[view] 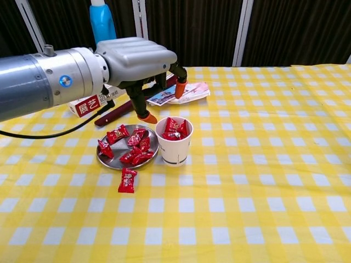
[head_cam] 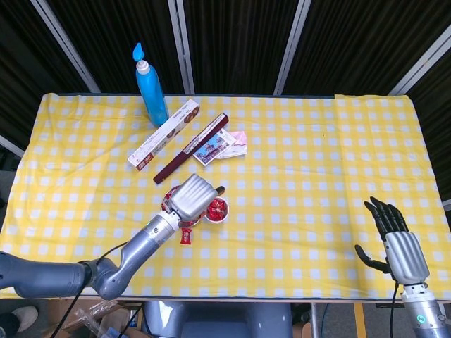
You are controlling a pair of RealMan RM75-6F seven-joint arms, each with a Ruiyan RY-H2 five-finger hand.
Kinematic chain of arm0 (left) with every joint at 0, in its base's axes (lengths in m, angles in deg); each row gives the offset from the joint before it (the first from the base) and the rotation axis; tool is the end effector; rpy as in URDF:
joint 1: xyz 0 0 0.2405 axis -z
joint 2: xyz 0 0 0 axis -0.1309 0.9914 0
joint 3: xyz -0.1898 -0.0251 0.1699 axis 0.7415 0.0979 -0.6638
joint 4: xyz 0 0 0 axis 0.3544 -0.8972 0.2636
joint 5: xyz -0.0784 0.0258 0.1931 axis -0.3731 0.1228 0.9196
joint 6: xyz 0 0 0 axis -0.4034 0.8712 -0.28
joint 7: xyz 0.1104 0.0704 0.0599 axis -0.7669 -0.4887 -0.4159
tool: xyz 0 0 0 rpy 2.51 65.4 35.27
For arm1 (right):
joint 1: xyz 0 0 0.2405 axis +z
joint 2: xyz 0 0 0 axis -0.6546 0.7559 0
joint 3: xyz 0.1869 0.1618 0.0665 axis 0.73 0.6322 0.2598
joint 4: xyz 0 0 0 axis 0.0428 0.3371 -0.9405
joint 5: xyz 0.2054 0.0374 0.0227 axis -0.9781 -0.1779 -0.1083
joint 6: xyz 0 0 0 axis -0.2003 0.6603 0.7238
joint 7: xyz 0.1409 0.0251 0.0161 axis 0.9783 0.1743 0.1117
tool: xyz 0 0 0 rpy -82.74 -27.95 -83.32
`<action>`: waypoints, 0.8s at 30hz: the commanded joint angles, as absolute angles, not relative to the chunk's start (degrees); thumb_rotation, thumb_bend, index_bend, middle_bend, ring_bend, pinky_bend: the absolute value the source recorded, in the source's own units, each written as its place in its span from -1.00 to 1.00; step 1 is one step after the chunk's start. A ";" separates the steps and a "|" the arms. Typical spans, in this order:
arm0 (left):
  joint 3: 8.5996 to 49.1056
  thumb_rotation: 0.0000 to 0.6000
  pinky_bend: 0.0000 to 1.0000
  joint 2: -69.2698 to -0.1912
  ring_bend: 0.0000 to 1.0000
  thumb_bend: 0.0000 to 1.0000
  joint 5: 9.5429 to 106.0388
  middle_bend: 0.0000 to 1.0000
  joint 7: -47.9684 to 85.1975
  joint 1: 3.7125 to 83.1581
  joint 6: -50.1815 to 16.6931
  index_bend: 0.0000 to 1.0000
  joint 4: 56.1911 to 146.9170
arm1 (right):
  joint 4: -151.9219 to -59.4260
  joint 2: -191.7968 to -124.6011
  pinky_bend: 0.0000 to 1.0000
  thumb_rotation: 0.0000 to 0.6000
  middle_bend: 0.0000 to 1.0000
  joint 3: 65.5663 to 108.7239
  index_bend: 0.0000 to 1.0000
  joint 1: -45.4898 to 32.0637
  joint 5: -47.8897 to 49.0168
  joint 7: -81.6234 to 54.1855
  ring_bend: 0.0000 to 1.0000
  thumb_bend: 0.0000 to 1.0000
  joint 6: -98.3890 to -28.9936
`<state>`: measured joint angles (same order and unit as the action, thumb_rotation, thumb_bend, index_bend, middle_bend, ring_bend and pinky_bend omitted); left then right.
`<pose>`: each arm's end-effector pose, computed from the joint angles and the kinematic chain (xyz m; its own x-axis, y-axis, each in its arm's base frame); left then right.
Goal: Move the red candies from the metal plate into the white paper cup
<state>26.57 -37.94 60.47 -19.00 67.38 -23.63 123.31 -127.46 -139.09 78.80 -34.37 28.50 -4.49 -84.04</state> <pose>-0.0333 0.3328 -0.0187 0.6818 -0.0223 0.7312 0.5148 -0.6955 -0.5013 -0.2831 -0.1840 0.1448 0.1648 -0.0491 0.9851 -0.9807 -0.1150 0.1583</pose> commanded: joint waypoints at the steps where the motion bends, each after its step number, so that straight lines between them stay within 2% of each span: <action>1: 18.22 1.00 0.97 -31.66 0.87 -0.62 80.62 0.67 -5.81 65.27 -25.50 -0.22 118.22 | -127.41 -139.29 -1.00 1.00 -1.00 78.76 -1.00 -34.33 28.57 -4.90 -1.00 -0.22 -83.97; 10: 14.03 1.00 0.97 -33.71 0.87 -0.62 89.88 0.67 1.92 63.82 -25.04 -0.23 111.68 | -127.07 -139.56 -1.00 1.00 -1.00 78.94 -1.00 -34.43 28.69 -4.66 -1.00 -0.22 -84.49; 24: 13.29 1.00 0.97 -37.40 0.87 -0.62 93.81 0.67 3.73 63.48 -27.54 -0.12 107.55 | -126.93 -139.66 -1.00 1.00 -1.00 79.05 -1.00 -34.46 28.77 -4.45 -1.00 -0.22 -84.76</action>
<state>13.45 -37.13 93.48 3.84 63.36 -27.21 107.78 -126.93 -139.66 79.05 -34.46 28.76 -4.45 -84.77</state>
